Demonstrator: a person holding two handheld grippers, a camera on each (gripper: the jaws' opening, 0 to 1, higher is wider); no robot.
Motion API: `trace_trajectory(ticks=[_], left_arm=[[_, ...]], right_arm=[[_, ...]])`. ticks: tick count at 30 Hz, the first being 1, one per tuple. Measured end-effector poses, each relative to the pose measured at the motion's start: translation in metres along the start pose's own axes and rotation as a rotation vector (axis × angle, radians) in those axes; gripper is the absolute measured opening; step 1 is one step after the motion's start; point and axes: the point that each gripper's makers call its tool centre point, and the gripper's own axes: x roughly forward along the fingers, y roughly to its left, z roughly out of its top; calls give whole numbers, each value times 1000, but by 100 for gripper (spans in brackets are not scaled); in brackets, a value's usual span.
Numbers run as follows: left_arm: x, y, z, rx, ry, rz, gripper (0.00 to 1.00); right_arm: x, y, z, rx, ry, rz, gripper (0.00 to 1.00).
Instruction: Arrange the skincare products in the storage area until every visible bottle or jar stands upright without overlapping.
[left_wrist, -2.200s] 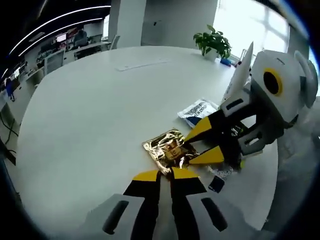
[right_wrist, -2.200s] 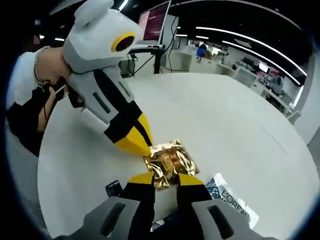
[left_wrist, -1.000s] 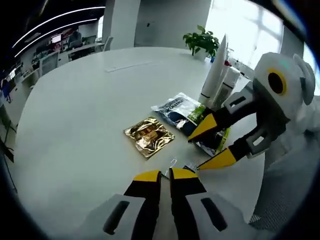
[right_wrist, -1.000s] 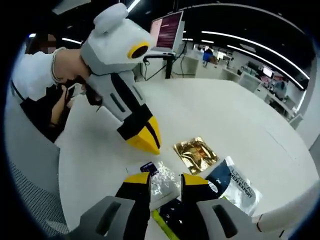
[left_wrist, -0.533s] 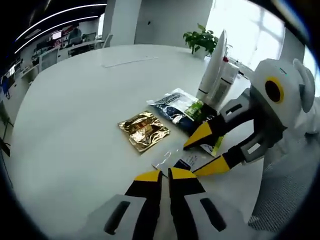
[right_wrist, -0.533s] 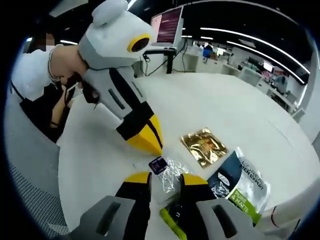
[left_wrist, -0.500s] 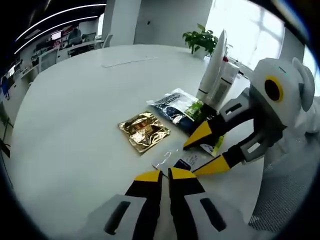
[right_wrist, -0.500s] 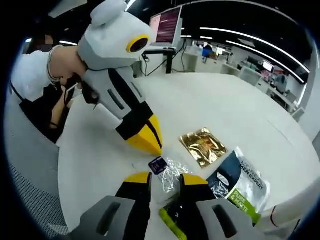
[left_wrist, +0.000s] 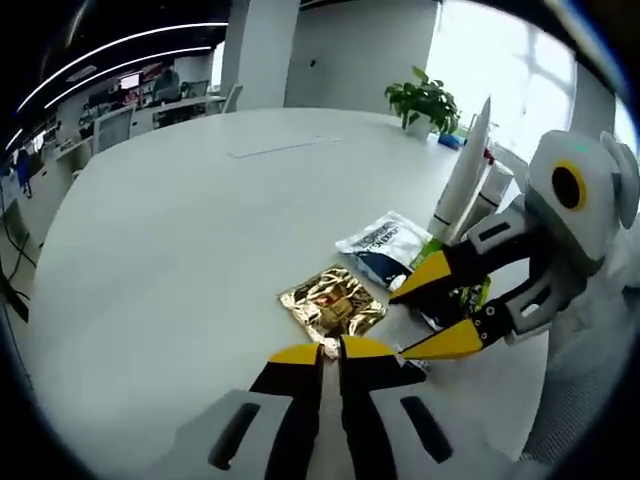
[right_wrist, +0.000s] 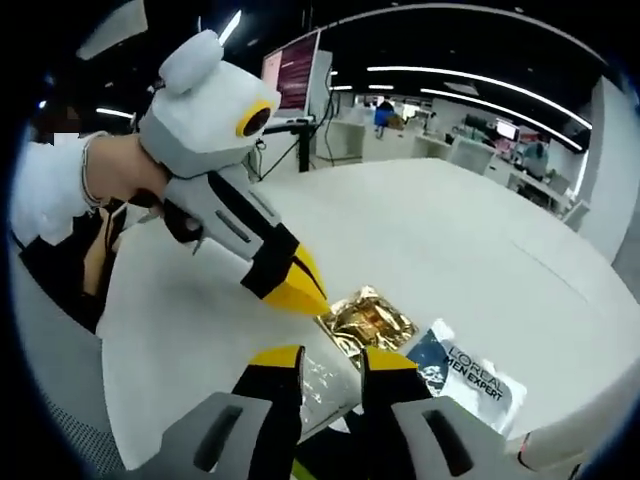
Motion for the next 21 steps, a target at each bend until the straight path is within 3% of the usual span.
trace_trajectory(ticks=[8, 21], left_arm=[[3, -9, -5, -11, 15, -15, 5], [9, 12, 7, -23, -8, 22, 10]], right_arm=[[-8, -5, -14, 6, 32, -12, 15], [-11, 2, -13, 9, 22, 5, 15]])
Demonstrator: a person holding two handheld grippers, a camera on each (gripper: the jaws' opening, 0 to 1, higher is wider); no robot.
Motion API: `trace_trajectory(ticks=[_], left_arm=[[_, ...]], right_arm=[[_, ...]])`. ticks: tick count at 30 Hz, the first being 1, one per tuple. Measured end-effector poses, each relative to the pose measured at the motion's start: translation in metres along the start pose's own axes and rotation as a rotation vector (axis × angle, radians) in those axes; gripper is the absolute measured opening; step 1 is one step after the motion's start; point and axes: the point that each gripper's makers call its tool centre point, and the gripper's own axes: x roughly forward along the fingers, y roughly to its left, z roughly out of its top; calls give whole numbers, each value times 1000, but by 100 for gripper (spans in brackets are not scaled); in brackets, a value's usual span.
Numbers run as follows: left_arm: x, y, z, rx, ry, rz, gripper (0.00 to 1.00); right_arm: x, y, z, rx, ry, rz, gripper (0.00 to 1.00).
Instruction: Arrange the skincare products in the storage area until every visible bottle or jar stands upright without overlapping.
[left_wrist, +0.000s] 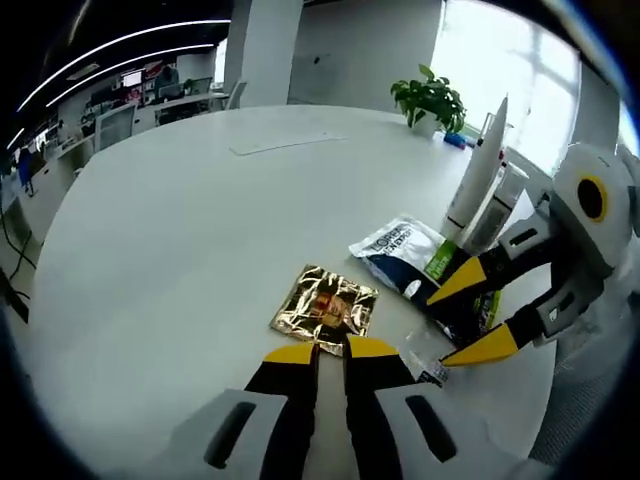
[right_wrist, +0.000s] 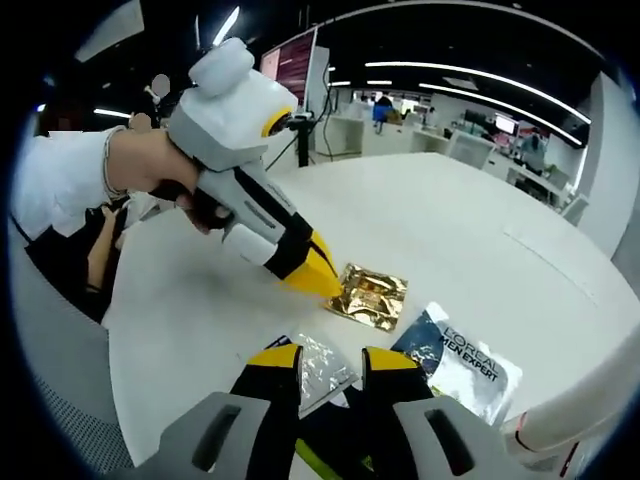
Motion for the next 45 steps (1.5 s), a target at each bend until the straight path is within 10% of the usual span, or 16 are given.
trace_trajectory(ticks=[19, 25, 45], left_arm=[[13, 9, 21, 41, 6, 9, 15], [24, 5, 35, 170, 8, -9, 25], [39, -11, 32, 314, 66, -133, 14]], right_arm=[[-6, -2, -1, 24, -8, 0, 16], [-5, 1, -2, 31, -7, 6, 16], [-8, -5, -8, 63, -6, -4, 16]])
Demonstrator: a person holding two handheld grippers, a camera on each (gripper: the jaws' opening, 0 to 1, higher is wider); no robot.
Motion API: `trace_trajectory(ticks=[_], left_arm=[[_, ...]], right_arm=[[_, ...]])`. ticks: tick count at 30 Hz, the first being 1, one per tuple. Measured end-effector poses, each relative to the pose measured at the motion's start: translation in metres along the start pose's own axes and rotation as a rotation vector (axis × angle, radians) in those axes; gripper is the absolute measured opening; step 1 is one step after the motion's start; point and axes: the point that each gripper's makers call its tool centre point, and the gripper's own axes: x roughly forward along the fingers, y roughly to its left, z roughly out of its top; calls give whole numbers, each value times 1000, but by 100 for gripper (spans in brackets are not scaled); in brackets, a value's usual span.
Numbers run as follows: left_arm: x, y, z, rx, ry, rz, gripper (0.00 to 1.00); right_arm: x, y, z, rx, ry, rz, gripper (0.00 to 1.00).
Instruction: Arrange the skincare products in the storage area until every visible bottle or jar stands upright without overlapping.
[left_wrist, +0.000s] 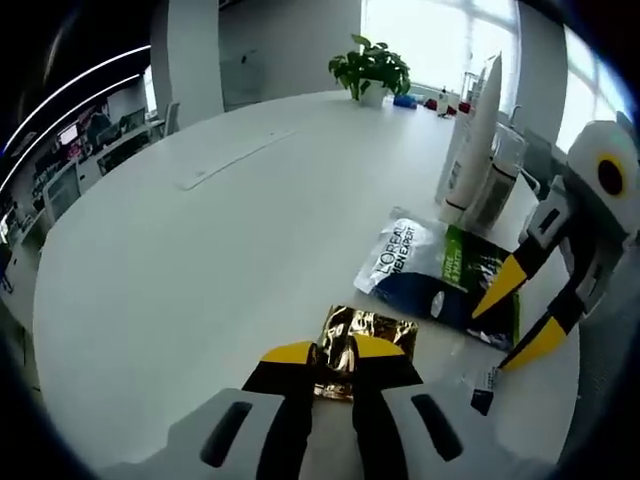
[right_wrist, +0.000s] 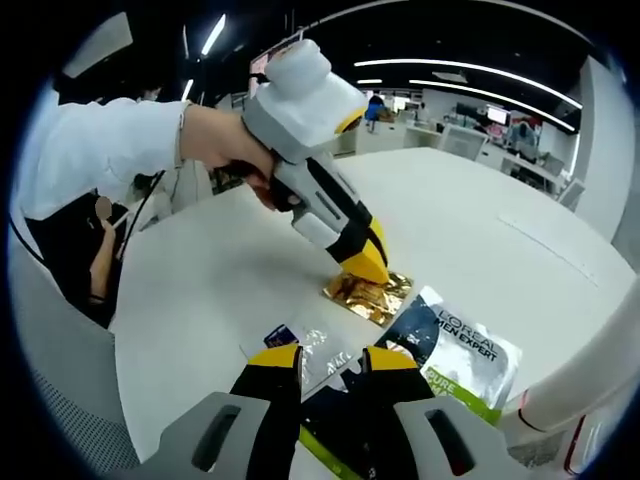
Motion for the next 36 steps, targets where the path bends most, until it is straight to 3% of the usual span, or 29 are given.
trace_trajectory(ticks=[4, 22, 30, 36], left_arm=[[4, -10, 2, 45, 0, -40, 14], [2, -20, 2, 150, 18, -110, 11], [5, -15, 5, 145, 13, -115, 15], [-1, -16, 10, 159, 13, -102, 19]], right_arm=[[-1, 0, 1, 1, -1, -1, 16], [-6, 3, 2, 11, -12, 2, 16], [-11, -2, 6, 16, -22, -3, 17], [-19, -2, 8, 5, -23, 0, 23]])
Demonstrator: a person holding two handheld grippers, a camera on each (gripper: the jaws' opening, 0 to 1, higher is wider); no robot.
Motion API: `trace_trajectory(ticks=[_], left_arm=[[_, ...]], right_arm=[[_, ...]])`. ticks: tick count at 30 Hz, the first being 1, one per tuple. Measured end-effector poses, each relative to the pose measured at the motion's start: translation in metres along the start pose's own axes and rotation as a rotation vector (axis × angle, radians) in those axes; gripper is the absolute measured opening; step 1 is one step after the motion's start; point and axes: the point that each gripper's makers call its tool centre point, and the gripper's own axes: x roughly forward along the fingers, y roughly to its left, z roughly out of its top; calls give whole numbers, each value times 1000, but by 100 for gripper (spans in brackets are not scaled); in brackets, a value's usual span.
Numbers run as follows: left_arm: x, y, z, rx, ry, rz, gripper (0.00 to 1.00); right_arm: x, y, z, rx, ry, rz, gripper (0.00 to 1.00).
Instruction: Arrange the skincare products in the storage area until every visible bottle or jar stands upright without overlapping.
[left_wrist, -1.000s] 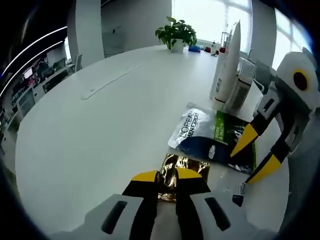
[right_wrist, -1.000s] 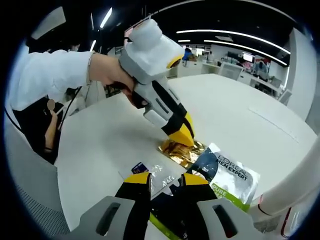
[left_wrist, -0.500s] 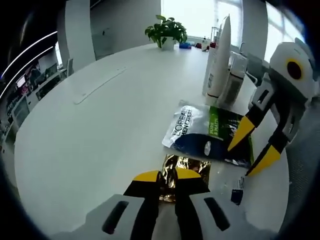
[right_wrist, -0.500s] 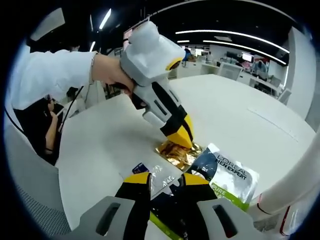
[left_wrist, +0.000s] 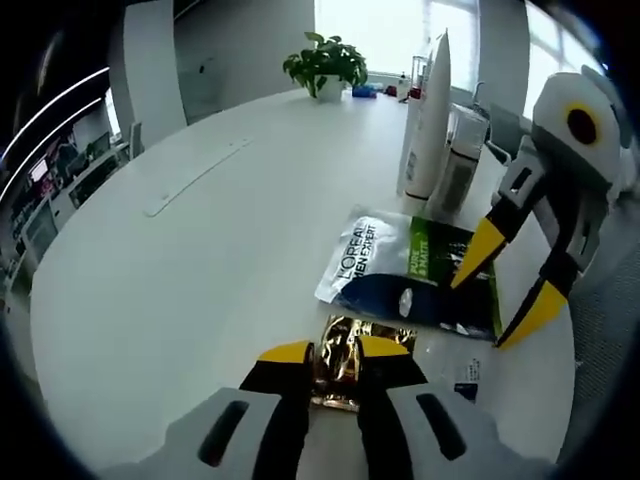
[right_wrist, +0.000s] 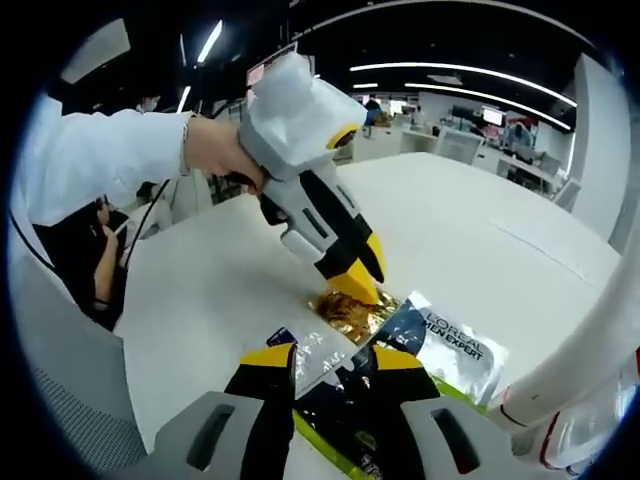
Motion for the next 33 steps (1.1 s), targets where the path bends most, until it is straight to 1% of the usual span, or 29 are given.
trace_trajectory(ticks=[4, 5, 6, 7, 9, 11, 13, 15, 17, 19, 22, 25, 28, 30, 33], left_arm=[[-10, -4, 6, 8, -11, 17, 20], [-19, -11, 14, 9, -14, 28, 20], [-23, -12, 17, 7, -20, 39, 20], [-26, -8, 18, -1, -31, 53, 21], [-31, -10, 20, -40, -41, 71, 21], [-38, -21, 26, -38, -54, 77, 21], [-44, -28, 30, -30, -62, 85, 21], [-52, -40, 36, -25, -69, 94, 22], [-60, -53, 45, -52, -99, 117, 22], [-67, -62, 48, -72, -115, 130, 23], [-75, -68, 51, -46, -121, 146, 27], [-83, -73, 53, -55, -136, 164, 26], [-91, -80, 54, -64, -150, 177, 26], [-99, -97, 52, -66, -149, 177, 27], [-106, -103, 52, -81, -161, 202, 28]], right_arm=[[-9, 3, 6, -9, -19, -1, 24], [-12, 3, 7, -12, -23, -1, 24], [-17, 5, 9, -16, -29, -4, 25], [-20, 4, 9, -17, -33, -8, 25], [-29, 3, 12, -19, -43, -12, 27], [-37, 3, 14, -19, -51, -18, 29], [-46, 5, 17, -22, -60, -23, 30], [-58, 5, 19, -24, -72, -29, 31], [-69, 6, 23, -29, -91, -34, 32], [-78, 7, 25, -26, -107, -40, 34], [-94, 7, 27, -25, -126, -49, 36], [-107, 8, 27, -41, -139, -63, 38], [-120, 7, 22, -46, -141, -70, 43], [-126, 5, 19, -46, -143, -79, 46], [-140, 0, 14, -48, -146, -104, 51]])
